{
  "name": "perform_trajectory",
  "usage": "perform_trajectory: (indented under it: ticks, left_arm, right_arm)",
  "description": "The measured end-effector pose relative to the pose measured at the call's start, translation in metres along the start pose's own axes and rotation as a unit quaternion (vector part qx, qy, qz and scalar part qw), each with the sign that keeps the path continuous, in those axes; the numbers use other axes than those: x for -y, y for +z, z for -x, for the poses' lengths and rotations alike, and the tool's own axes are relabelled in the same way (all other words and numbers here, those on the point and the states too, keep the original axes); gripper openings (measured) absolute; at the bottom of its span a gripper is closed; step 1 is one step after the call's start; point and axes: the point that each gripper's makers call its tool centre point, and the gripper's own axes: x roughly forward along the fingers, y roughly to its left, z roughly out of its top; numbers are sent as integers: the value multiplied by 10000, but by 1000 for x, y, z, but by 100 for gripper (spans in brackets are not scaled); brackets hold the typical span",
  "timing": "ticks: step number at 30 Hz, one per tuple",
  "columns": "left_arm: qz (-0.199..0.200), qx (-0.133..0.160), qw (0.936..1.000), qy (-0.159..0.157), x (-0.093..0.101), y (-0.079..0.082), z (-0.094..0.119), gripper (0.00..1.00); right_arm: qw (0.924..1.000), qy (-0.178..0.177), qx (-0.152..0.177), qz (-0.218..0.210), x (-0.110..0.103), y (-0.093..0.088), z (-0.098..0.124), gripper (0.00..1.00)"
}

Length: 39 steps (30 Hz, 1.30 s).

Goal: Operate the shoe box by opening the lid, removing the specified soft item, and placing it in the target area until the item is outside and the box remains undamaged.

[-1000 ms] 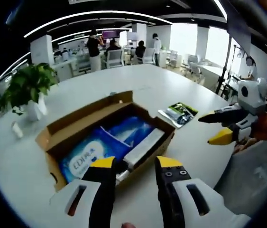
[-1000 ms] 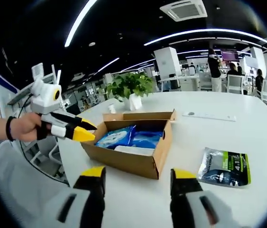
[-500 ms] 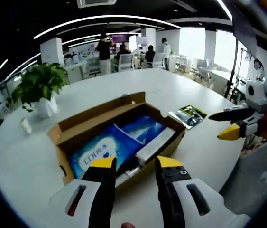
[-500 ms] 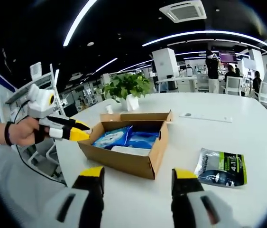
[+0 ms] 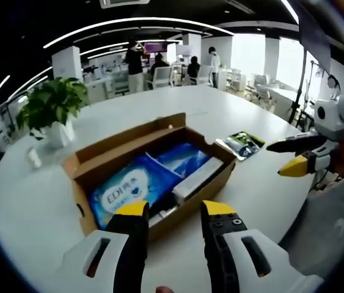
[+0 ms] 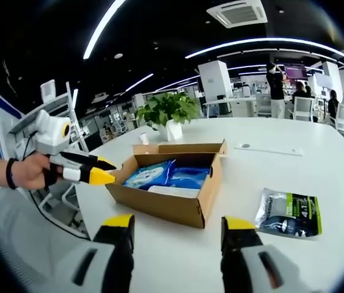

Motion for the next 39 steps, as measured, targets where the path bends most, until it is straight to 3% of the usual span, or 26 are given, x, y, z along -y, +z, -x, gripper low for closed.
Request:
perform_trajectory:
  ticks: [39]
  left_arm:
    - [10,-160,9999,-38,13,-21,17,33]
  right_arm:
    - [9998,166,-98,-80,-21,-18,7,54]
